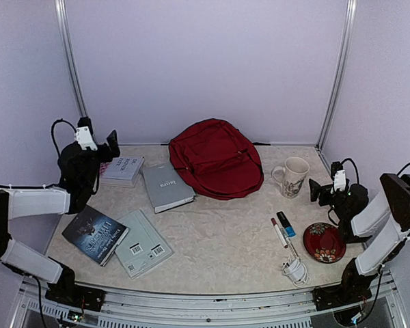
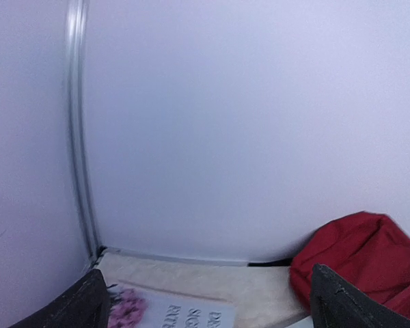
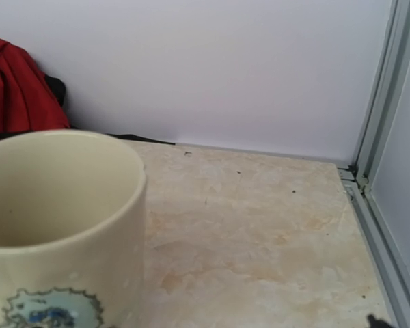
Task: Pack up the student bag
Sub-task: Move the student bag to the center of the board.
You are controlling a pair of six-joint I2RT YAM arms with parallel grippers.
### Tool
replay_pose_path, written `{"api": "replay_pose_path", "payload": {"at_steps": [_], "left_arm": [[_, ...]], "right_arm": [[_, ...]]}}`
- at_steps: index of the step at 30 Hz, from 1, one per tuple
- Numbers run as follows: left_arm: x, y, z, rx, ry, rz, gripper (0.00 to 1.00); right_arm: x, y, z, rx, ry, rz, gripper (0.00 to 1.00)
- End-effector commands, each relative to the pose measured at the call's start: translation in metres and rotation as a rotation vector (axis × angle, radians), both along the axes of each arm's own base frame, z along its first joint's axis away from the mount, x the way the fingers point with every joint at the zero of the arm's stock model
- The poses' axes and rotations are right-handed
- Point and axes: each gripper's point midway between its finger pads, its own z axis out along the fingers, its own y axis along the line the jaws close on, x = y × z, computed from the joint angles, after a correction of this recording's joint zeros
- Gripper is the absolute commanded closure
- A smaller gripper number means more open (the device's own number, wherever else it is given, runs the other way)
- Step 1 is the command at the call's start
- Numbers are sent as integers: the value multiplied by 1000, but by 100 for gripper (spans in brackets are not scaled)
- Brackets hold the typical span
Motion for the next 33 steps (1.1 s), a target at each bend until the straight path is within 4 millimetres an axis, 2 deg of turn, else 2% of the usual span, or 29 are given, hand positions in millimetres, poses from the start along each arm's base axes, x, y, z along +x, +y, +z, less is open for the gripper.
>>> {"api": "replay_pose_path", "payload": {"at_steps": [1, 3, 4, 5, 6, 7, 9, 12, 17, 19, 21, 24, 29, 33], "left_arm": [[28, -91, 2, 65, 135, -166, 1], [44, -147, -7, 135, 213, -289, 1], [46, -182, -5, 190, 229, -365, 1], [48, -203, -26, 265, 279, -420, 1], [45, -236, -30, 333, 285, -510, 1], [43, -261, -60, 411, 358, -601, 1], [37, -300, -93, 491, 451, -767, 1], [34, -337, -129, 563, 546, -940, 1], [19, -367, -166, 748, 543, -1105, 1], [16, -370, -180, 758, 577, -1171, 1], [23, -370, -189, 767, 608, -1184, 1], [25, -375, -209, 821, 623, -1213, 1], [-10, -392, -205, 792, 575, -1453, 1], [-42, -388, -200, 803, 589, -1585, 1]], "right_arm": [[5, 2, 7, -11, -20, -1, 0], [5, 2, 6, -12, -16, -7, 0], [6, 2, 6, -14, -16, -10, 0], [6, 2, 6, -14, -15, -13, 0], [6, 2, 6, -16, -15, -14, 0], [6, 2, 6, -16, -15, -14, 0], [6, 2, 6, -17, -15, -15, 0], [5, 3, 10, -17, -29, -10, 0], [-4, -1, 33, -4, -57, -40, 0], [-4, -2, 44, 18, -51, -43, 0], [-1, -7, 52, 92, -13, -73, 0], [-4, 3, 69, 148, -2, -12, 0], [-23, 23, 110, 194, -67, 106, 0], [-32, 33, 134, 198, -82, 167, 0]]}}
